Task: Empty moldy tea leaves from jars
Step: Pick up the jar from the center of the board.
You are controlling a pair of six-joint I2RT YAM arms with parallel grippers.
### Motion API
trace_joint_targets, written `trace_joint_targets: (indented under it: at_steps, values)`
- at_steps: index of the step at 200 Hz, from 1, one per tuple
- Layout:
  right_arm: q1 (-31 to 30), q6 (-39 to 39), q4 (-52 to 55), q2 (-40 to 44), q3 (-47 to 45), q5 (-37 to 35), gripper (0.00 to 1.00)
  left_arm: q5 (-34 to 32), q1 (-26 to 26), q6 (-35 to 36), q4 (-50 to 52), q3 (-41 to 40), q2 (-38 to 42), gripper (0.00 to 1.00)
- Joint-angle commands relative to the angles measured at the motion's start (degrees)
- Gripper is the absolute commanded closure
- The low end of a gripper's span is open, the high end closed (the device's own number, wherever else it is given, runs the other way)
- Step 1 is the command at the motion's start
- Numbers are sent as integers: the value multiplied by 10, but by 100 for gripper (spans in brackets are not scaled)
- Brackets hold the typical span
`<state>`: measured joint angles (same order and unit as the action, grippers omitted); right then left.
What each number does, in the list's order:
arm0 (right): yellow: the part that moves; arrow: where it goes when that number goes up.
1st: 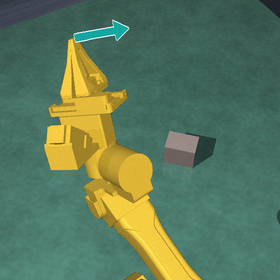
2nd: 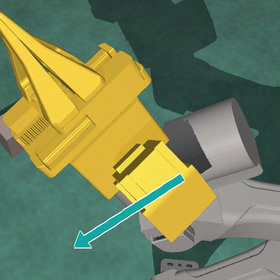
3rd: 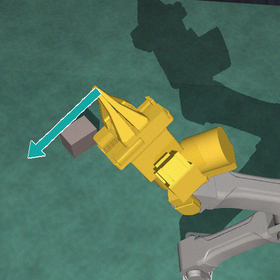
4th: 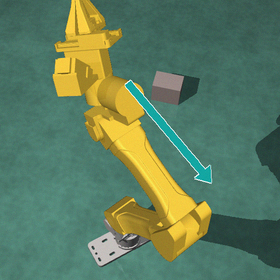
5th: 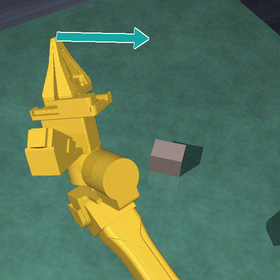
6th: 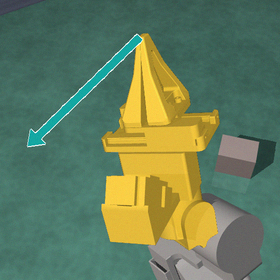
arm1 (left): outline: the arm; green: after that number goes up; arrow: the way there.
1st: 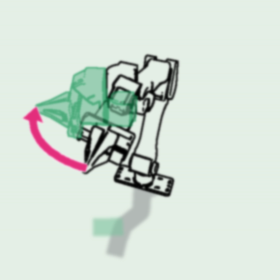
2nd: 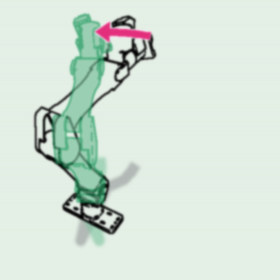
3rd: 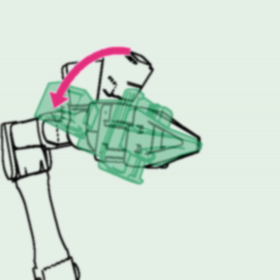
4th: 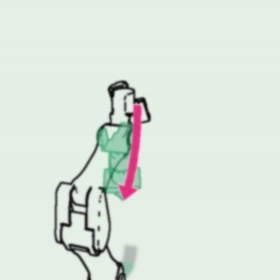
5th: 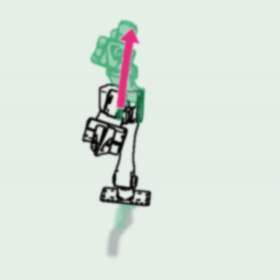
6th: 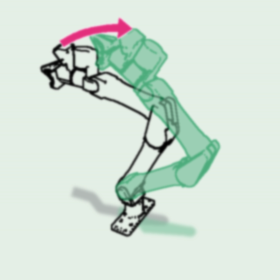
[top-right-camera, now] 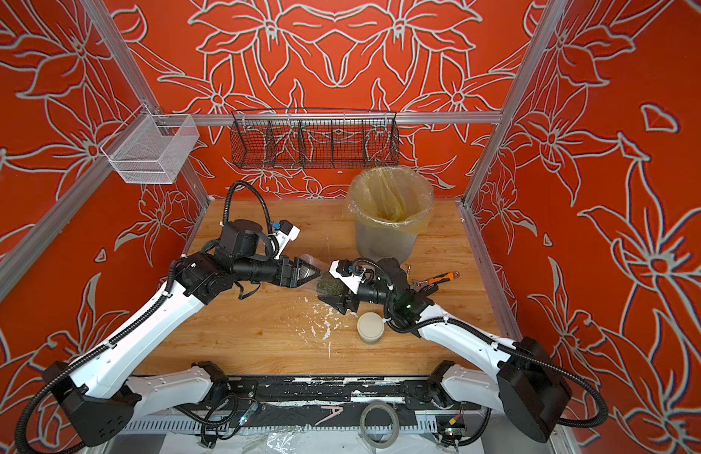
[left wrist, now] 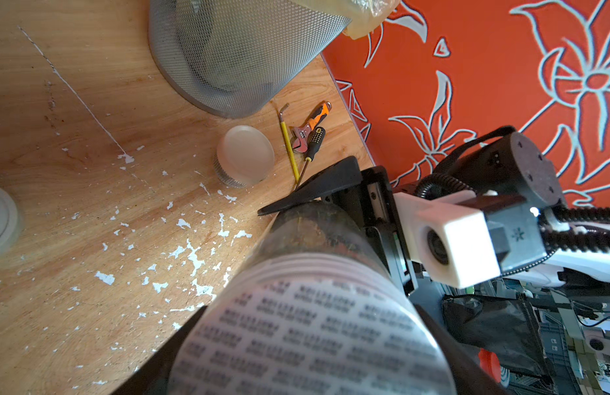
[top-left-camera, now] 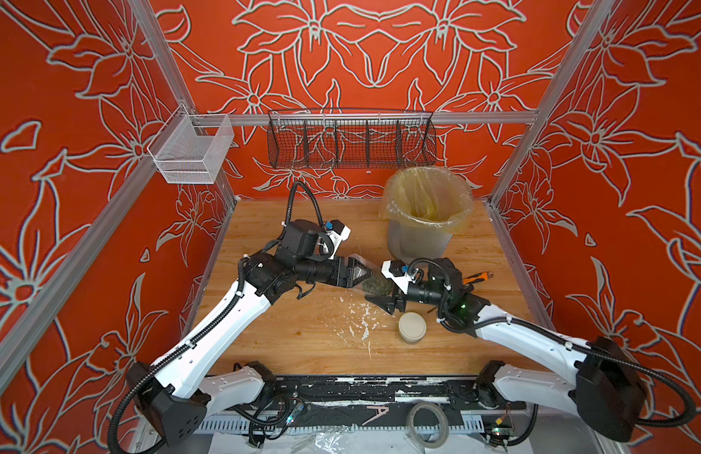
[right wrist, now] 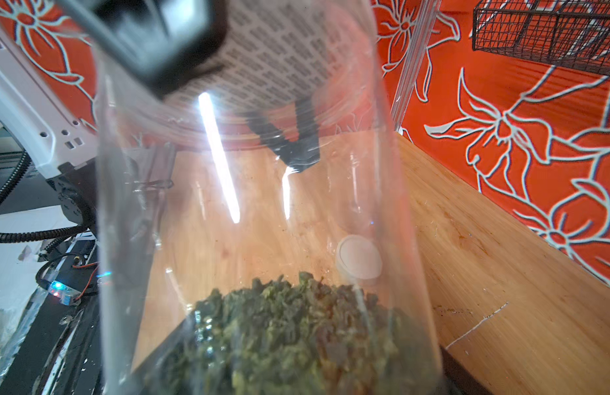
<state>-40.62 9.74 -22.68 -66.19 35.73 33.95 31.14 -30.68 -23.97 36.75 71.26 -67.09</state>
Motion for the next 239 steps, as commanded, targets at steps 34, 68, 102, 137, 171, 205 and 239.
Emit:
trace_joint_targets:
  at_steps: [34,68,102,137,171,205,239]
  values:
    - [-19,142,-15,35,2,-137,45,50,2,-127,19,42,-66,51]
    - [-19,156,-44,53,-12,-175,47,53,2,-130,16,68,-73,6]
    - [-19,103,-47,61,-15,-138,49,-7,2,-78,-5,82,-34,3]
    - [-19,64,-60,74,-26,-124,53,-108,2,32,-25,87,29,3]
    - [-19,65,-32,92,-24,-123,54,-141,2,248,-48,64,100,3]
    - [-19,62,-6,112,-17,-97,54,-97,3,423,-19,56,132,3]
    - [-19,61,21,127,-6,-69,55,39,3,502,36,94,112,3]
